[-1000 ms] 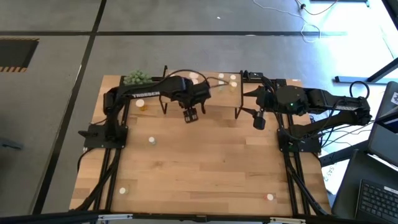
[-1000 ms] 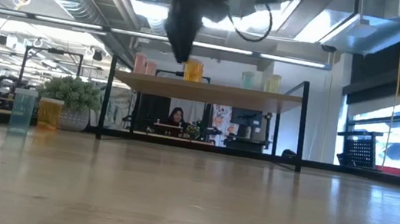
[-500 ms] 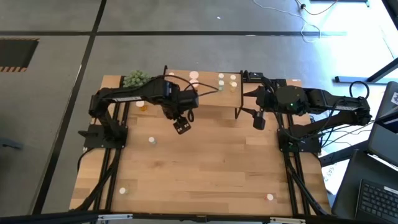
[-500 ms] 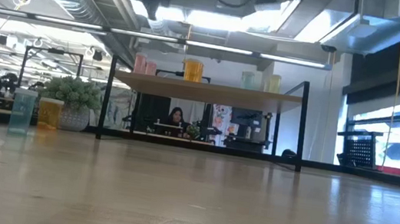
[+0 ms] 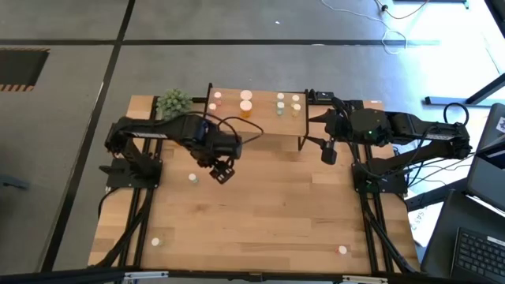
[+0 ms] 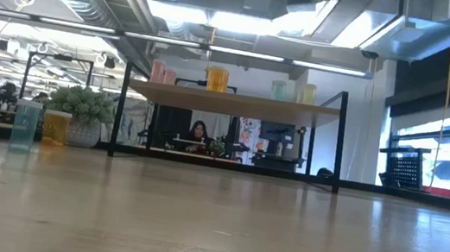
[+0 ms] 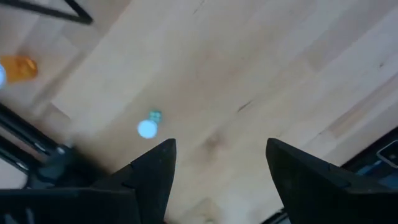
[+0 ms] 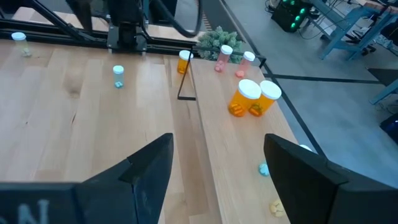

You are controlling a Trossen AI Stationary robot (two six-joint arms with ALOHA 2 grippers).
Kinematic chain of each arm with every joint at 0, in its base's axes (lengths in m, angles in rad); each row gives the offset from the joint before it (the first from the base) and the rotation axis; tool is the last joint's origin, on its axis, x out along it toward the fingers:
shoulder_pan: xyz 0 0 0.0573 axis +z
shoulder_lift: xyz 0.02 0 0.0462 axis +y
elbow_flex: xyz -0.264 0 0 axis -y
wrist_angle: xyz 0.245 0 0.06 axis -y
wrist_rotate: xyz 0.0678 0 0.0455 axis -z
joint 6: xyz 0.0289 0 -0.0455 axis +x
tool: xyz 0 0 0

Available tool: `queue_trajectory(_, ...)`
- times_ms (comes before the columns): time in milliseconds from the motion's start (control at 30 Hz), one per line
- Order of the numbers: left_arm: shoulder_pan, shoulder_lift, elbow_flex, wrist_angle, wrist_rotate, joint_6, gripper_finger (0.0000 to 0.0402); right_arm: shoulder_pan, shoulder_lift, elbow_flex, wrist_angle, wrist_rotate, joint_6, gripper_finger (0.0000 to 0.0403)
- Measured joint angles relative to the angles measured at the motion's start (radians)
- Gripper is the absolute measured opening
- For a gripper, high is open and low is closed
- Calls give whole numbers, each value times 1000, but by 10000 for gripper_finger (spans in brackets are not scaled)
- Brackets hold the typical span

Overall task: Pick and place medicine bottles onto shelf by color
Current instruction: Put the red medicine bottle on the shelf, aligned with the other red medicine bottle

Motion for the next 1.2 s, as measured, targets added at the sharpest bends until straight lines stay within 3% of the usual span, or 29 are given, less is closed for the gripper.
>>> queue_trajectory(267, -102, 1, 0, 1, -3, -205, 244, 0, 0, 0, 0, 0, 0, 253)
queue_trajectory(467, -186, 1, 0, 1, -69, -317, 244, 0, 0, 0, -1, 0, 0, 253)
queue_trajectory(633, -218, 0, -48, 2, -69, -321, 244, 0, 0, 0, -1, 0, 0, 253)
queue_trajectory(933, -257, -143, -257, 0, -26, -338, 244, 0, 0, 0, -1, 0, 0, 253)
queue_trajectory(1200, -280, -300, -358, 64, -114, -270, 244, 0, 0, 0, -1, 0, 0, 253)
